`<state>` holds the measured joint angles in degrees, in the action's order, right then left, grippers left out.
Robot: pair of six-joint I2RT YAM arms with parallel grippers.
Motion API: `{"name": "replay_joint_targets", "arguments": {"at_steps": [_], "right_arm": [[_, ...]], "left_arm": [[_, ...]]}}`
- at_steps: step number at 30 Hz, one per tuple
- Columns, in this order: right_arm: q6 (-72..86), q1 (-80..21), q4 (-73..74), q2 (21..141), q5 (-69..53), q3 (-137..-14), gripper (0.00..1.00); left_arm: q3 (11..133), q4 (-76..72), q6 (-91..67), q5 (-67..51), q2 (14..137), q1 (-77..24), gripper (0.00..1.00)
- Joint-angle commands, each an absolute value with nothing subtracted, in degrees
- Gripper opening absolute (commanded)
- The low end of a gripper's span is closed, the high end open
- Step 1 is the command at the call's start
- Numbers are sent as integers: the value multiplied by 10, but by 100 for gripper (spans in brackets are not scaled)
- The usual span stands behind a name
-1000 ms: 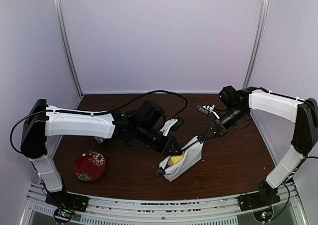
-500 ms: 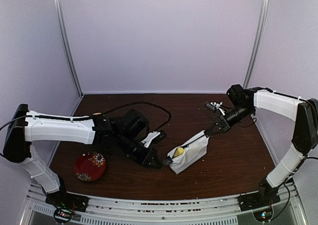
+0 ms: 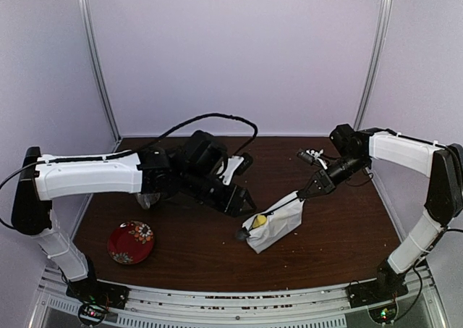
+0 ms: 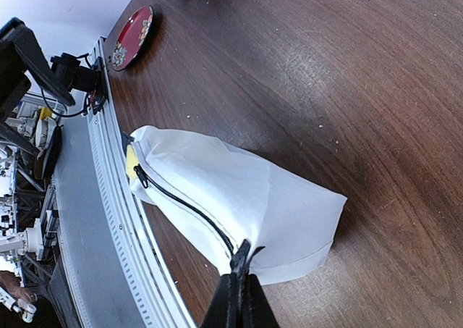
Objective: Sort the hair-cutting tools
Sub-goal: Zip the zipper on the kit bag, then adjust the sponge from the kit bag.
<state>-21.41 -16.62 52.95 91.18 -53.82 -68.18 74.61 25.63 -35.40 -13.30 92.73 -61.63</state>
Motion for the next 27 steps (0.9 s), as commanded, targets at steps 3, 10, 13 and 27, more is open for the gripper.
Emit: {"name": "replay_joint_targets", "arguments": {"at_steps": [3, 10, 13, 27], "right_arm": [[-228, -166, 536, 904, -558, -679, 0], [-232, -166, 536, 905, -565, -674, 0], [-235, -166, 538, 910, -567, -676, 0], [-239, -166, 538, 928, -566, -674, 0]], "left_arm": [[833, 223, -317, -77, 1035, -613, 54], [840, 229, -312, -99, 1074, -611, 61], [825, 220, -319, -114, 1076, -605, 51], [826, 217, -285, -106, 1160, -600, 31]]}}
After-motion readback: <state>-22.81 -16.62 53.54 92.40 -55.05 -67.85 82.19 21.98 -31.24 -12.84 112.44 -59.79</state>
